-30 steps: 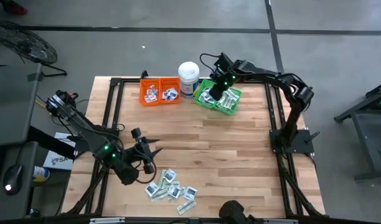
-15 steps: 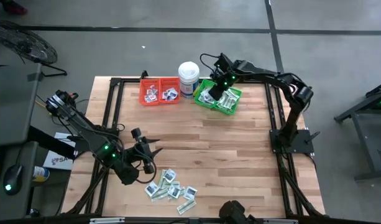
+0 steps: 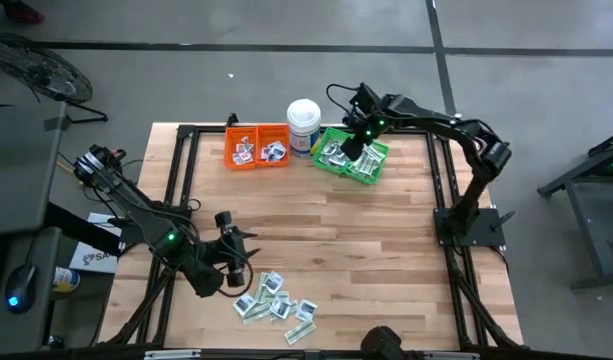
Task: Pick & Place First Aid Supplies
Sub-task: Put the black towelette pack into the left green bin
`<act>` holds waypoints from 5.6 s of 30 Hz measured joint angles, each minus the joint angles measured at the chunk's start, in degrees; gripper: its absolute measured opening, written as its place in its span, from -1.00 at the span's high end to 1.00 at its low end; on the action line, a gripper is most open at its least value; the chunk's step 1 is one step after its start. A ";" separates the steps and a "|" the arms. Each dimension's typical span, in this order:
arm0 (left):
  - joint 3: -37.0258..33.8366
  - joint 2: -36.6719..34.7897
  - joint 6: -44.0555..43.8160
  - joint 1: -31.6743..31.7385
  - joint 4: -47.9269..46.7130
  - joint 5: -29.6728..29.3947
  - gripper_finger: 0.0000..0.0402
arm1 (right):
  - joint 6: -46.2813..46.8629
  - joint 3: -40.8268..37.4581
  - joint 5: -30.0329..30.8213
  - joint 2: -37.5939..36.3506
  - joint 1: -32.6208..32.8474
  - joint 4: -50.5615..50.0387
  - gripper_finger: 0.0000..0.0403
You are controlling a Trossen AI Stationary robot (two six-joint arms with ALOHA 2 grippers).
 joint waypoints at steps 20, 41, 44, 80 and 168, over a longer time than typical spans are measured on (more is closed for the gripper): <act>0.11 16.29 26.01 0.47 9.98 26.95 0.19 | -1.49 0.00 0.56 -22.59 11.70 -10.18 0.17; 0.09 26.66 40.12 7.82 16.83 38.84 0.19 | 7.16 0.00 13.90 -28.38 30.79 -10.55 0.17; 0.11 26.73 41.47 8.44 16.32 39.14 0.19 | 7.71 0.00 15.53 -28.38 32.12 -10.57 0.17; 8.35 32.52 46.06 9.05 9.72 38.29 0.98 | 10.44 0.00 19.96 -28.36 35.45 -10.57 0.17; 31.21 18.14 63.07 30.73 27.21 62.81 0.83 | -11.08 0.00 21.99 -22.70 62.55 17.28 0.98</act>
